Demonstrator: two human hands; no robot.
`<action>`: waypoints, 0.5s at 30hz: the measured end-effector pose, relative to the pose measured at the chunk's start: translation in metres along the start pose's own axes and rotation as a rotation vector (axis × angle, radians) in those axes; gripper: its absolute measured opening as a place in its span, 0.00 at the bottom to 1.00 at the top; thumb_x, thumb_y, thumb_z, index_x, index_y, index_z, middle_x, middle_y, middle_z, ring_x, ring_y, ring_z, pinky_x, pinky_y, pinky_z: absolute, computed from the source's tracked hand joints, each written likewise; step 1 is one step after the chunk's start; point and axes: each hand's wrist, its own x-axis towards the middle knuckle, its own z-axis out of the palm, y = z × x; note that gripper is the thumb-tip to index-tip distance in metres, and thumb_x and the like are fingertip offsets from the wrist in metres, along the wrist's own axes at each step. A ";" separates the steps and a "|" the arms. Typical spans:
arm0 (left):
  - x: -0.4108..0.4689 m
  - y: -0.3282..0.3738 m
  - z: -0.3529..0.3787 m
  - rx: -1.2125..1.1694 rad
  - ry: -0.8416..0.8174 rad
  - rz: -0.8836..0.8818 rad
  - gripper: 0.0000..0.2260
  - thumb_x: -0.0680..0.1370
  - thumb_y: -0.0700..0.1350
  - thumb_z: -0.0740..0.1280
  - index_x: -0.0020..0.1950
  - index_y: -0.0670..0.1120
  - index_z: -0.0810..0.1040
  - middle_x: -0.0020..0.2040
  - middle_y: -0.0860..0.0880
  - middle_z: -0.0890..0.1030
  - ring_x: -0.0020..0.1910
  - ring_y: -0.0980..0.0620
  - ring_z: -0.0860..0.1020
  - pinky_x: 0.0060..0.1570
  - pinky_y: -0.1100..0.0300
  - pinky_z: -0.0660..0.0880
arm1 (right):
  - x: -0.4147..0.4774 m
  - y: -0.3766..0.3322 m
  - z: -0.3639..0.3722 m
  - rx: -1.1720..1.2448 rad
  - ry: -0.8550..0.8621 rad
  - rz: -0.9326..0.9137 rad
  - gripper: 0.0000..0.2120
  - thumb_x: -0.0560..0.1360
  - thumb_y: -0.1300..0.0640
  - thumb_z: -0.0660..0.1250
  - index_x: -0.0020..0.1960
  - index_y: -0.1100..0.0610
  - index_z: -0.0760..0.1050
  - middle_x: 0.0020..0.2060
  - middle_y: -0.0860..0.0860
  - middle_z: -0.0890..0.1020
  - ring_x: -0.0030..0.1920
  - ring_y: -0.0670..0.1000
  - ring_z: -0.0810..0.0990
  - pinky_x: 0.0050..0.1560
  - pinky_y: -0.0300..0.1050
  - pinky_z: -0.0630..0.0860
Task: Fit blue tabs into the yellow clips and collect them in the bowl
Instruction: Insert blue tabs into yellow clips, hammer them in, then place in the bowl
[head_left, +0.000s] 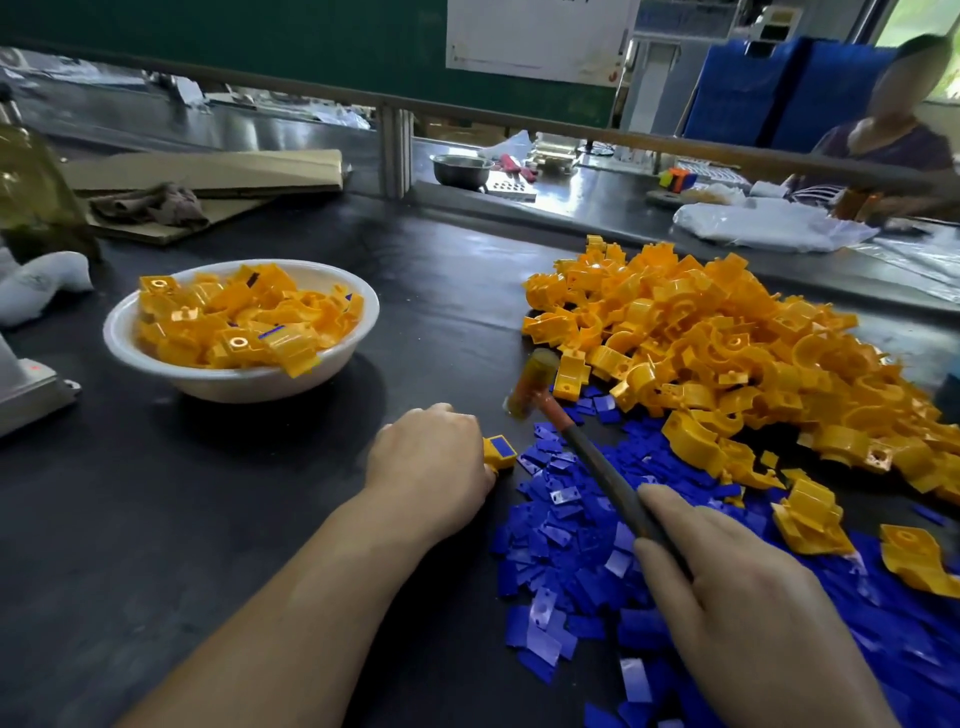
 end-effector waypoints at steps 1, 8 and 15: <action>0.000 0.000 0.000 0.005 0.000 -0.001 0.16 0.77 0.56 0.65 0.61 0.50 0.79 0.56 0.48 0.77 0.56 0.46 0.77 0.44 0.55 0.69 | -0.001 0.000 0.001 -0.005 0.002 -0.005 0.22 0.77 0.44 0.57 0.70 0.39 0.60 0.44 0.41 0.74 0.40 0.44 0.75 0.41 0.38 0.76; -0.004 0.003 -0.004 0.005 -0.007 -0.021 0.15 0.78 0.56 0.65 0.59 0.50 0.79 0.56 0.48 0.77 0.56 0.46 0.76 0.44 0.54 0.68 | -0.001 -0.001 -0.014 -0.166 -0.202 0.044 0.20 0.79 0.41 0.51 0.69 0.35 0.52 0.54 0.39 0.73 0.51 0.41 0.74 0.51 0.33 0.73; -0.005 0.004 -0.005 -0.006 -0.050 -0.050 0.17 0.78 0.57 0.64 0.61 0.49 0.78 0.57 0.47 0.77 0.56 0.46 0.76 0.44 0.55 0.69 | -0.003 0.038 -0.012 -0.151 -0.105 0.098 0.19 0.69 0.53 0.72 0.58 0.41 0.73 0.35 0.38 0.74 0.33 0.42 0.75 0.31 0.33 0.69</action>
